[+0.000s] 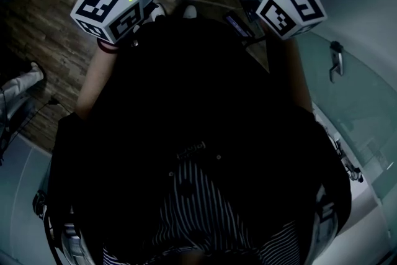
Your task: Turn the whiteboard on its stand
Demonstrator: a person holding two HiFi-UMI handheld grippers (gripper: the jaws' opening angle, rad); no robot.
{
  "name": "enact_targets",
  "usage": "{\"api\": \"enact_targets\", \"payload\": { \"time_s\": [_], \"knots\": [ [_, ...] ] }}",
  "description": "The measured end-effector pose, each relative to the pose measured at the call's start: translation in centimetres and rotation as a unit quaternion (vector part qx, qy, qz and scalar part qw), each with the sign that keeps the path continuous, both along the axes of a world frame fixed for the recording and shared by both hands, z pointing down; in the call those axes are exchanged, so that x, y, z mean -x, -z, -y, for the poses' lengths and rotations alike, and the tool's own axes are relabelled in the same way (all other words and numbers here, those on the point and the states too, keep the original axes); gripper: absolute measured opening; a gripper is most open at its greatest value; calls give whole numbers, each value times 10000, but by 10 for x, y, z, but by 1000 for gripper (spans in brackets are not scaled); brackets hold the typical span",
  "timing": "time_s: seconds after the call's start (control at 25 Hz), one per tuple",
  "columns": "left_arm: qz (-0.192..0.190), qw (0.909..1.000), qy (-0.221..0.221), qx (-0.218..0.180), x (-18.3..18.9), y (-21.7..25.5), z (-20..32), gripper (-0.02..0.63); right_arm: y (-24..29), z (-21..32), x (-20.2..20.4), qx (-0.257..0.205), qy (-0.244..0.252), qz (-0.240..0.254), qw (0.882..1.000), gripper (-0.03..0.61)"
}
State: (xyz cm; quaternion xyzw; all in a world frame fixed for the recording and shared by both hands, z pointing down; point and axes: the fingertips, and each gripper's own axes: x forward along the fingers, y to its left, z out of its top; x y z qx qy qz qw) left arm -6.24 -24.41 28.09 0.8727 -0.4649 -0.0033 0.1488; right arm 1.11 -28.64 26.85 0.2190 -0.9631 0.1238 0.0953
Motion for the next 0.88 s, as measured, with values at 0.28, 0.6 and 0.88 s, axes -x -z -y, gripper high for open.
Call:
{"api": "enact_targets", "payload": {
  "time_s": [0.28, 0.6, 0.88],
  "knots": [
    [21, 9999, -113, -87, -8, 6, -2, -2, -10, -14, -9, 58, -80, -53, 9999, 2],
    [31, 9998, -156, -101, -10, 7, -7, -2, -7, -21, -8, 74, -121, -26, 9999, 2],
    [25, 9998, -189, -93, -13, 6, -4, -2, -10, -19, -9, 38, -91, 1, 10000, 2]
  ]
}}
